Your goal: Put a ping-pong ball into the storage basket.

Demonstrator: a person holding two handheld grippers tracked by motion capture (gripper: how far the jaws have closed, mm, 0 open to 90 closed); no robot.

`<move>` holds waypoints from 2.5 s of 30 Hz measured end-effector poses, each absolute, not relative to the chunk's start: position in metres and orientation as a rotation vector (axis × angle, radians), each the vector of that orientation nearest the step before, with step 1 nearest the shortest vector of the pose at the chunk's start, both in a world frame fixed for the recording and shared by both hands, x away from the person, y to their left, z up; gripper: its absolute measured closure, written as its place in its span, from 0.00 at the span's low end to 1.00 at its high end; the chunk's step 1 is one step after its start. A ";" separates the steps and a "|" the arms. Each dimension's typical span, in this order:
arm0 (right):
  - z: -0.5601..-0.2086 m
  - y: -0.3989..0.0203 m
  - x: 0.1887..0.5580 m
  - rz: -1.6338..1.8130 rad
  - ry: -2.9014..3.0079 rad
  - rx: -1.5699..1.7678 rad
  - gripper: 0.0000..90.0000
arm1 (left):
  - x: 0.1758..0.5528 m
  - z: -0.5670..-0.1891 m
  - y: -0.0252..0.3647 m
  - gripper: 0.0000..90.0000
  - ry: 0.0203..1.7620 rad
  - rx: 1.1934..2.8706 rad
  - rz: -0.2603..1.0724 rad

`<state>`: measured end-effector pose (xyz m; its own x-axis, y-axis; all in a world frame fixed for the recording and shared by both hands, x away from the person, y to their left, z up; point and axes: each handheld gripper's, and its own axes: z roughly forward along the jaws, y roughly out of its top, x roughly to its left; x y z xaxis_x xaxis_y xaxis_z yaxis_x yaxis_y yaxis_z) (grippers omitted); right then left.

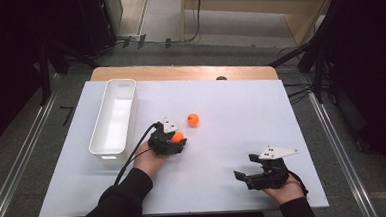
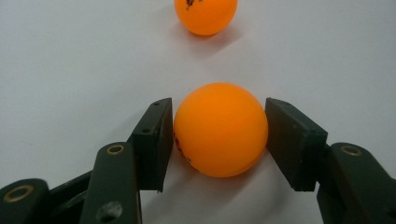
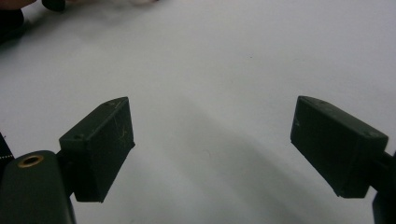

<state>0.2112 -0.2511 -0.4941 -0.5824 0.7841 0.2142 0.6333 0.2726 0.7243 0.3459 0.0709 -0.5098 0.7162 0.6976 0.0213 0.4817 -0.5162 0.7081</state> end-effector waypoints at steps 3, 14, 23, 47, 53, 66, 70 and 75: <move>-0.494 -0.251 0.211 1.201 2.351 1.327 0.13 | 0.346 -0.509 0.072 0.52 0.895 2.219 0.397; -0.494 -0.251 0.211 1.203 2.354 1.328 0.13 | 0.347 -0.509 0.072 0.56 0.901 2.211 0.401; -0.494 -0.251 0.211 1.201 2.355 1.331 0.13 | 0.347 -0.509 0.073 0.56 0.899 2.212 0.402; -0.494 -0.251 0.211 1.204 2.356 1.332 0.13 | 0.346 -0.501 0.073 0.56 0.891 2.218 0.364; -0.494 -0.251 0.211 1.203 2.357 1.325 0.13 | 0.345 -0.497 0.072 0.56 0.882 2.219 0.357; -0.494 -0.251 0.212 1.203 2.357 1.319 0.13 | 0.343 -0.488 0.073 0.56 0.883 2.202 0.324; -0.494 -0.251 0.211 1.202 2.357 1.325 0.13 | 0.343 -0.483 0.074 0.56 0.883 2.200 0.310; -0.494 -0.251 0.211 1.202 2.358 1.326 0.13 | 0.342 -0.477 0.075 0.56 0.885 2.196 0.283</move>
<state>0.2112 -0.2506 -0.4941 -0.5857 0.7811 0.2166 0.6342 0.2752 0.7225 0.3423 0.0754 -0.4772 0.7380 0.6716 -0.0661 0.5086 -0.4891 0.7086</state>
